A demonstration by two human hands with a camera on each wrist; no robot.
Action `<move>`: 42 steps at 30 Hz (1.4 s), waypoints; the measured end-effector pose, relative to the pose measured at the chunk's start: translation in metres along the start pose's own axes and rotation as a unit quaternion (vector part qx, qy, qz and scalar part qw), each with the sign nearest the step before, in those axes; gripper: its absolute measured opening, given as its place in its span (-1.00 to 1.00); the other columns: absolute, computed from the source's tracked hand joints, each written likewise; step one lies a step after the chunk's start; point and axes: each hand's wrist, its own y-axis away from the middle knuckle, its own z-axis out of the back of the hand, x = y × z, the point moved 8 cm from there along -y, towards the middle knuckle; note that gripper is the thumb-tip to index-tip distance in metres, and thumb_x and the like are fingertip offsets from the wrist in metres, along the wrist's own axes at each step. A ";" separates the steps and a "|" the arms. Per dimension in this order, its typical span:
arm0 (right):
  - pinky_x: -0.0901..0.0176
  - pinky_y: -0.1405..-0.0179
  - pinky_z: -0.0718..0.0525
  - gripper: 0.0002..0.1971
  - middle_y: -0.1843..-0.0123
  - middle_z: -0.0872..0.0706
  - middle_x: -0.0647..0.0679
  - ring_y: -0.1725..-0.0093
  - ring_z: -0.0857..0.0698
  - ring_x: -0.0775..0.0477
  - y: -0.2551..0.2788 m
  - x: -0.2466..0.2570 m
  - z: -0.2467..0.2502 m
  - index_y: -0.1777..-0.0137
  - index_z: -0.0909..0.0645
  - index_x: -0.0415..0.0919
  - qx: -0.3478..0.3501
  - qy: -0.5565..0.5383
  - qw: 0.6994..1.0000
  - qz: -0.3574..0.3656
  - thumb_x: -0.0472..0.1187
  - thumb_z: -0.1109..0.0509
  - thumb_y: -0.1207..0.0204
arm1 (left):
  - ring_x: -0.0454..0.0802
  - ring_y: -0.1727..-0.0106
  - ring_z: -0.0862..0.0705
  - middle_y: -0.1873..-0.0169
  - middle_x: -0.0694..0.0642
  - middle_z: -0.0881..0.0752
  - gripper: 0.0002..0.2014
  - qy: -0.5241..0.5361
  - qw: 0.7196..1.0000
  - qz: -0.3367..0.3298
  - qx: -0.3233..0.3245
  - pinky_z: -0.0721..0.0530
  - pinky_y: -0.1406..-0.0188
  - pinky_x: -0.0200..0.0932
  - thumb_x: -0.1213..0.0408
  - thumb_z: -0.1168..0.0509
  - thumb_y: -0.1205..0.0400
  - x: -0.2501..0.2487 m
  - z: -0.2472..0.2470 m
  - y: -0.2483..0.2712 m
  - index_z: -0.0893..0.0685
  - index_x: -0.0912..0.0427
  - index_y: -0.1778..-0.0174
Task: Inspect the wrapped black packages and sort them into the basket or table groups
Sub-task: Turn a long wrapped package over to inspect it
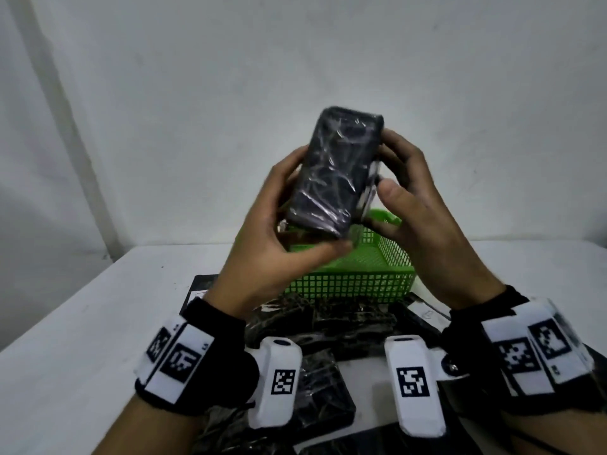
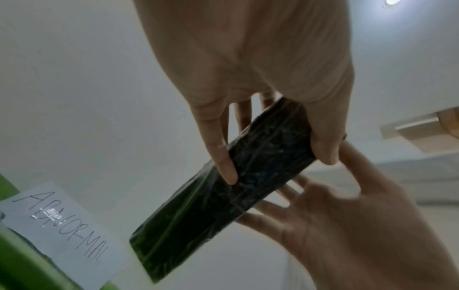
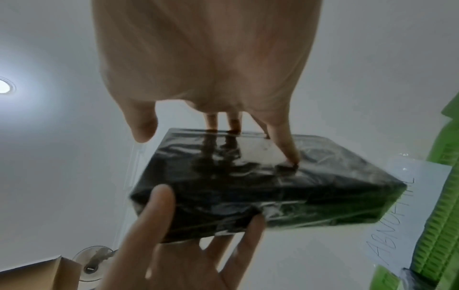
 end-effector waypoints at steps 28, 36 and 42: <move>0.17 0.35 -0.70 -0.74 0.19 -0.84 0.04 0.30 -0.80 0.04 0.061 -0.053 0.196 -0.05 -0.71 -0.06 -0.221 0.021 0.909 -0.354 0.02 -0.22 -0.72 | -0.01 0.28 -0.72 0.13 0.08 -0.85 -0.64 -0.100 0.954 0.254 0.123 -0.57 0.30 -0.14 -0.08 -0.12 -0.78 0.068 -0.145 -0.081 -0.70 0.08 -0.02; 0.10 0.03 -0.73 -0.75 0.01 -0.80 -0.11 0.16 -0.76 -0.08 0.067 -0.123 0.241 -0.16 -0.67 -0.15 -0.206 0.036 0.850 -0.483 -0.03 -0.24 -0.74 | -0.23 0.25 -0.69 0.12 0.05 -0.80 -0.81 -0.091 0.970 0.216 0.066 -0.61 0.28 -0.30 0.10 -0.27 -0.74 0.103 -0.198 -0.079 -0.69 0.14 -0.02; 0.16 0.11 -0.62 -0.76 0.14 -0.79 -0.05 0.21 -0.74 -0.07 0.042 -0.191 0.251 0.09 -0.65 -0.07 -0.104 0.171 0.804 -0.560 0.09 -0.37 -0.61 | -0.11 0.22 -0.65 0.19 0.05 -0.76 -0.96 -0.141 0.956 0.234 0.107 -0.55 0.23 -0.22 0.27 -0.35 -0.68 0.142 -0.209 -0.070 -0.70 0.06 0.08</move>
